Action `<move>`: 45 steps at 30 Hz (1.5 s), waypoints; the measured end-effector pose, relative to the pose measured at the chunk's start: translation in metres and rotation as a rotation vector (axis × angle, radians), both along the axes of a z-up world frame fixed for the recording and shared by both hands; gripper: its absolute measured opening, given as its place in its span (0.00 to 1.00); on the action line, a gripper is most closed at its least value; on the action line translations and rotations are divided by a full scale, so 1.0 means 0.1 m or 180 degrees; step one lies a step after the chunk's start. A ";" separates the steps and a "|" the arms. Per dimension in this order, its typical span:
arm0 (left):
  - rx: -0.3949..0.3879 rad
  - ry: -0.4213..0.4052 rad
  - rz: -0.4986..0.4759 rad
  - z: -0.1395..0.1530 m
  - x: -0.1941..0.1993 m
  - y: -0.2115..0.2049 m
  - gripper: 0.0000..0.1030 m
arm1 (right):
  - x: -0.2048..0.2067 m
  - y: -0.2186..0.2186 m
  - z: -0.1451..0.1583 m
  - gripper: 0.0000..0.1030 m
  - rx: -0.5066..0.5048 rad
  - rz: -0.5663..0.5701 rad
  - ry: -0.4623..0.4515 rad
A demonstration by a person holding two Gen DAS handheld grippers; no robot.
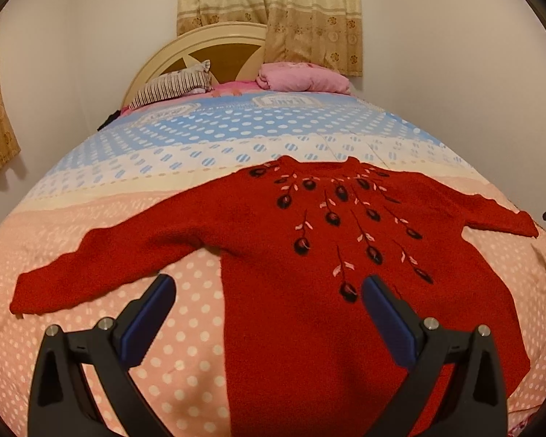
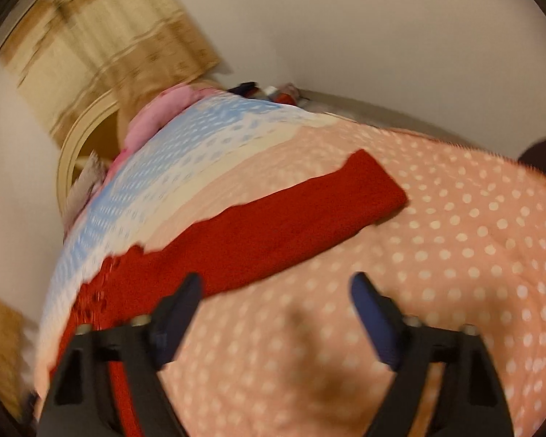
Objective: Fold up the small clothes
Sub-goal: 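Grasp the cuff of the sleeve nearest the right tool with the right tool, then lift the sleeve cuff and fold it across the cardigan body with the right tool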
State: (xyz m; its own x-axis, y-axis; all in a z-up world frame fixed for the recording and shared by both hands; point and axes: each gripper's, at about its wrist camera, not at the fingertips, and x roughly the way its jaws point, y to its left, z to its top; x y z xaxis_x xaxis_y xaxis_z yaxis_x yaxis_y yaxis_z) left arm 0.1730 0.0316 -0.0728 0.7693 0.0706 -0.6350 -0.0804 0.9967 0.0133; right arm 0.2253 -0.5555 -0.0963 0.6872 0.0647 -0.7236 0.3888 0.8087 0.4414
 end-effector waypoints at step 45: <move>-0.0073 -0.0068 0.0617 -0.16 0.11 0.47 1.00 | 0.87 0.13 0.81 0.07 -0.0255 0.0173 -0.0527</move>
